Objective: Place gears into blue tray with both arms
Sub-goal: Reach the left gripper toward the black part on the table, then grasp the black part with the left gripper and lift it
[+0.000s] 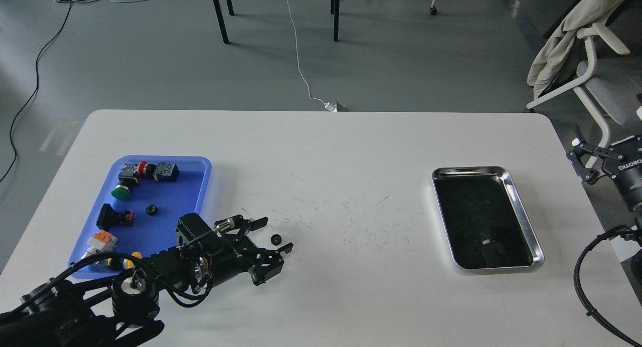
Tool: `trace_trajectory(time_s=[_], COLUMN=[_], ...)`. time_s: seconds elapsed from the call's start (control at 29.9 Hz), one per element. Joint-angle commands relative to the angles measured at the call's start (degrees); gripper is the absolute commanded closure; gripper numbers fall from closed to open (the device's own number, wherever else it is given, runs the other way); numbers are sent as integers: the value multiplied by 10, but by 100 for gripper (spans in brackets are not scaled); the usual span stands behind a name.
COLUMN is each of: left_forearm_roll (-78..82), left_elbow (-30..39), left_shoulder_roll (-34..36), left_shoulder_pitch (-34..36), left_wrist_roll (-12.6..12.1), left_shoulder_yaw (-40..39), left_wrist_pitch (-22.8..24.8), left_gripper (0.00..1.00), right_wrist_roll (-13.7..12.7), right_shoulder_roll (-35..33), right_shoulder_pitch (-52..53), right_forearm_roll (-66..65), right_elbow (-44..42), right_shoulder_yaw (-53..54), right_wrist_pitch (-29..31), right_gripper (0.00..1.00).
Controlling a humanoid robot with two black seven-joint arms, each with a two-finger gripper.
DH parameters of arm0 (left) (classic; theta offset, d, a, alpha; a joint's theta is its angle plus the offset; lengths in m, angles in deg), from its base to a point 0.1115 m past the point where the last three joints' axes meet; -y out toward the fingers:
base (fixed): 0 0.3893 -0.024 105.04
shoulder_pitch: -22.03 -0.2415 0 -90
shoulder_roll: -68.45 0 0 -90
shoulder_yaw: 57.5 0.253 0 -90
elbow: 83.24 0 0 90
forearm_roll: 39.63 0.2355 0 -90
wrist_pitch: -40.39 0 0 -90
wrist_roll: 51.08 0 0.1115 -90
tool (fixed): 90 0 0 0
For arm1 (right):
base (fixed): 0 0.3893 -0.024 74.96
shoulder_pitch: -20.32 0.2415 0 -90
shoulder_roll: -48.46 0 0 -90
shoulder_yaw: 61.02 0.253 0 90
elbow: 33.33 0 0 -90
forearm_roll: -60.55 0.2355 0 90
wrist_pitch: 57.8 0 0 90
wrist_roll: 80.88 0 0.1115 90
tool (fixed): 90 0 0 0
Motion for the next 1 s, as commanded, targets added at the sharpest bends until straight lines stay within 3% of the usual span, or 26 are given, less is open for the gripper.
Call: trace_trajectory(time_s=[0.0, 0.1, 0.2, 0.33, 0.5, 0.63, 0.87, 0.97], left_forearm_roll=[0, 0, 0, 0, 0, 0, -31, -67], left_elbow=[0, 0, 0, -1, 5, 37, 98, 106], left_shoulder_roll=[1, 1, 0, 0, 15, 67, 202, 270], left_shoulder_pitch=[-7, -11, -13, -13, -10, 16, 52, 47], left_wrist_roll=[-1, -1, 3, 2, 2, 3, 4, 22], left_shoulder_yaw=[0, 0, 0, 0, -6, -29, -94, -101], left_wrist_pitch=[-1, -1, -1, -1, -6, -34, -40, -62], left_gripper=[44, 51, 75, 91, 93, 93, 93, 92], right_wrist_roll=[0, 0, 0, 0, 0, 0, -1, -1], right_shoulder_roll=[0, 0, 0, 0, 0, 0, 0, 0], right_shoulder_pitch=[0, 0, 0, 0, 0, 4, 15, 18], right_forearm_roll=[0, 0, 1, 0, 0, 0, 0, 0], right_elbow=[-1, 0, -1, -1, -1, 0, 1, 1], right_shoulder_yaw=[0, 0, 0, 0, 0, 0, -5, -7], right_wrist_pitch=[0, 0, 0, 0, 0, 0, 0, 0], right_gripper=[1, 1, 1, 1, 1, 1, 1, 1])
